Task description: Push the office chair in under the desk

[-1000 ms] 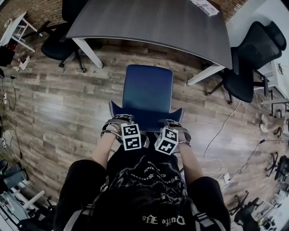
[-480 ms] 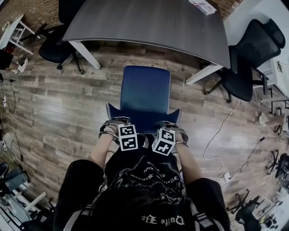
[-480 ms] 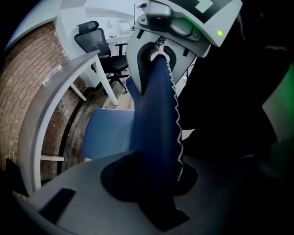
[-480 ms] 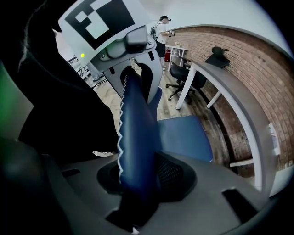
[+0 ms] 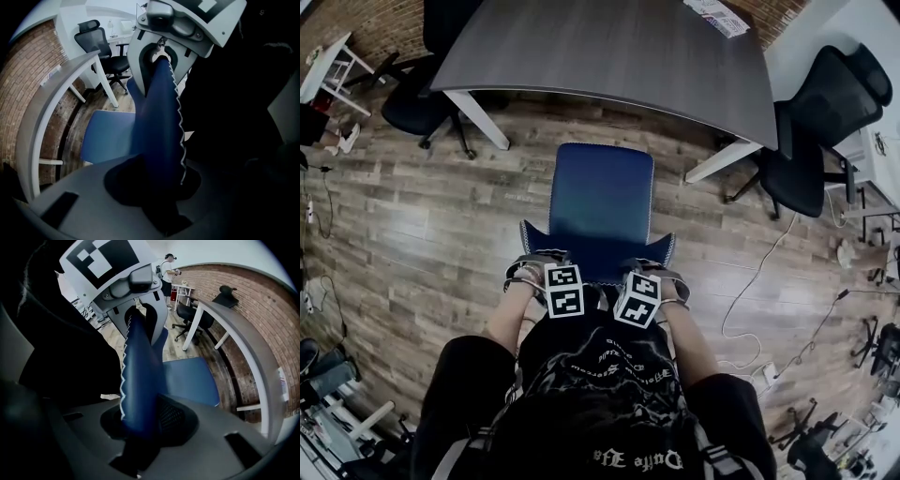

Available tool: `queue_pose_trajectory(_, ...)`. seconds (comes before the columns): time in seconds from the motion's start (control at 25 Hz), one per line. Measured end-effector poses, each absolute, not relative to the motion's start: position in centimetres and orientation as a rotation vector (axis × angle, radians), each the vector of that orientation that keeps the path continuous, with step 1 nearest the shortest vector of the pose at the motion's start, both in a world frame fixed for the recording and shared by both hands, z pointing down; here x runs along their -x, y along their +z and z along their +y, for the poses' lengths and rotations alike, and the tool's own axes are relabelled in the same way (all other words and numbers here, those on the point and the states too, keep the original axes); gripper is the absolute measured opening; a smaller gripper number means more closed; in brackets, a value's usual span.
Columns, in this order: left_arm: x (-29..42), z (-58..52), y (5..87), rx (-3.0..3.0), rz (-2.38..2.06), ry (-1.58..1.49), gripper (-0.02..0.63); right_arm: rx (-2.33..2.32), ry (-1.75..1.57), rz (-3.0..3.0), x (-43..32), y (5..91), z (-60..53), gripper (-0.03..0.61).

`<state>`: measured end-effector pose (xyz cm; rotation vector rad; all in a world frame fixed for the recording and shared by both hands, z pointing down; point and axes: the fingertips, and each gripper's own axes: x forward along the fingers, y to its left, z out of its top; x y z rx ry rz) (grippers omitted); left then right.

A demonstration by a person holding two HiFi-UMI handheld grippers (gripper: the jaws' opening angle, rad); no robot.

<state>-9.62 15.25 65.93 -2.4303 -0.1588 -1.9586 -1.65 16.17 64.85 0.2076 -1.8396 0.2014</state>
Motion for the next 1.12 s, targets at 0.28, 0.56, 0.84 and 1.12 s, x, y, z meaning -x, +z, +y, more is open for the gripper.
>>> queue_pose_trajectory(0.28,9.4,13.5,65.1,2.439,-0.161,-1.966,0.089,-0.218,0.207,-1.843,1.4,64.0,14.5,0.088)
queue_pose_trajectory(0.56,9.6,13.2,65.0,2.448,-0.159,-1.974,0.091,-0.227,0.214,-1.846,1.7,63.9,14.2,0.089)
queue_pose_trajectory(0.84,9.6,12.8,64.9,2.44,-0.167,-1.979,0.092,-0.234,0.21,-1.85,1.6,63.8,13.8,0.091)
queue_pose_trajectory(1.12,9.8,11.6,64.9,2.434,-0.156,-1.978,0.092,-0.242,0.214,-1.851,1.8,63.8,12.7,0.091)
